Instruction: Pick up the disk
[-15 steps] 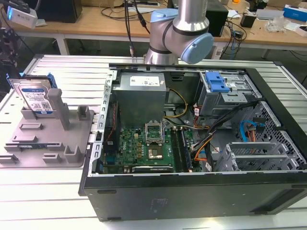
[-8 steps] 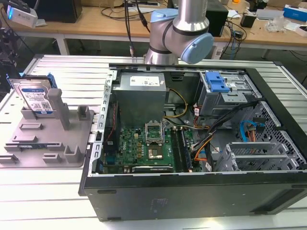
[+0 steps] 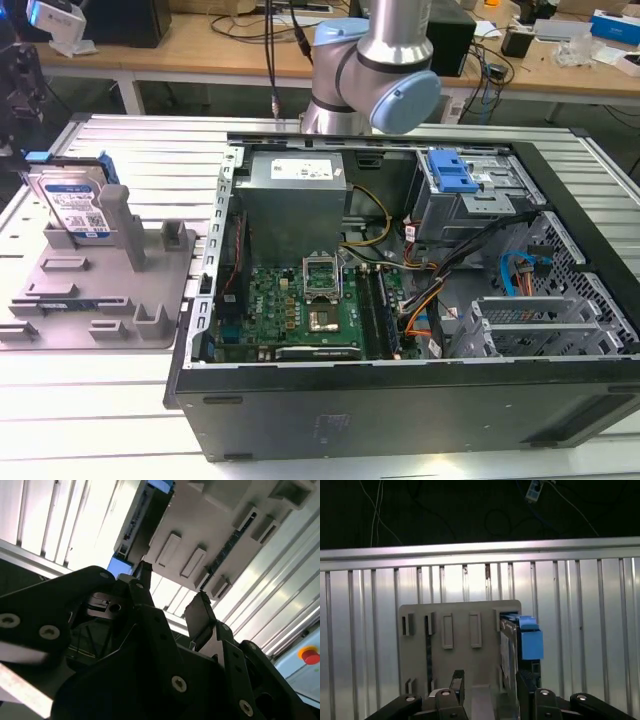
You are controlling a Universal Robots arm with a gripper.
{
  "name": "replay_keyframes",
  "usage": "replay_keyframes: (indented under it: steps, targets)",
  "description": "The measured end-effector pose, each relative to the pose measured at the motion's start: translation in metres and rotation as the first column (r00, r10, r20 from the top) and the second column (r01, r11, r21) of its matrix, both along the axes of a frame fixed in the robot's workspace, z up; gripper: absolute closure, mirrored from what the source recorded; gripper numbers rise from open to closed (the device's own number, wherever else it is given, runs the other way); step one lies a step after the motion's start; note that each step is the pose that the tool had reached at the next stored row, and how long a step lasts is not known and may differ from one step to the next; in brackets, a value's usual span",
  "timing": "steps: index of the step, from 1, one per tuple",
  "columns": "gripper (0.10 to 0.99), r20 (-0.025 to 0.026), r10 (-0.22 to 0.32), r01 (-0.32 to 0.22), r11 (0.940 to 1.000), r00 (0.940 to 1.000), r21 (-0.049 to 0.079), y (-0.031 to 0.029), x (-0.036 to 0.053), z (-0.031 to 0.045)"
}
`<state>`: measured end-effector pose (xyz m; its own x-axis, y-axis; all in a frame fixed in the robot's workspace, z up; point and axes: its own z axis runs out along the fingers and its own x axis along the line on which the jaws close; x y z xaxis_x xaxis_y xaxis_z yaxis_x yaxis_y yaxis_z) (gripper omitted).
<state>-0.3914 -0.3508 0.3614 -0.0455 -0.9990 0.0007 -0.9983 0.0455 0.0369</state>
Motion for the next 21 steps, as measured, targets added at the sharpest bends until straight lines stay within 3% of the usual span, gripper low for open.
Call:
replay_keyframes:
  steps: [2,4,9,12,16,21]
  targets:
    - [0.545,0.0,0.002,-0.002,1.0,1.0,0.0,0.0116,-0.001,0.0]
    - [0.545,0.0001,0.004,-0.004,1.0,1.0,0.0,0.0192,-0.0016,-0.0001]
    - [0.545,0.0005,0.017,-0.017,0.9999,0.9999,0.0,0.0327,-0.0052,-0.0025]
    - [0.545,0.0002,0.023,-0.023,0.9997,0.9997,-0.01,0.033,-0.0087,-0.0027]
    - [0.545,0.0006,0.023,-0.023,0.9997,0.9997,-0.011,0.033,-0.0094,-0.0031]
    - [0.545,0.012,0.023,-0.023,0.9997,0.9997,-0.011,0.033,-0.0198,-0.0094]
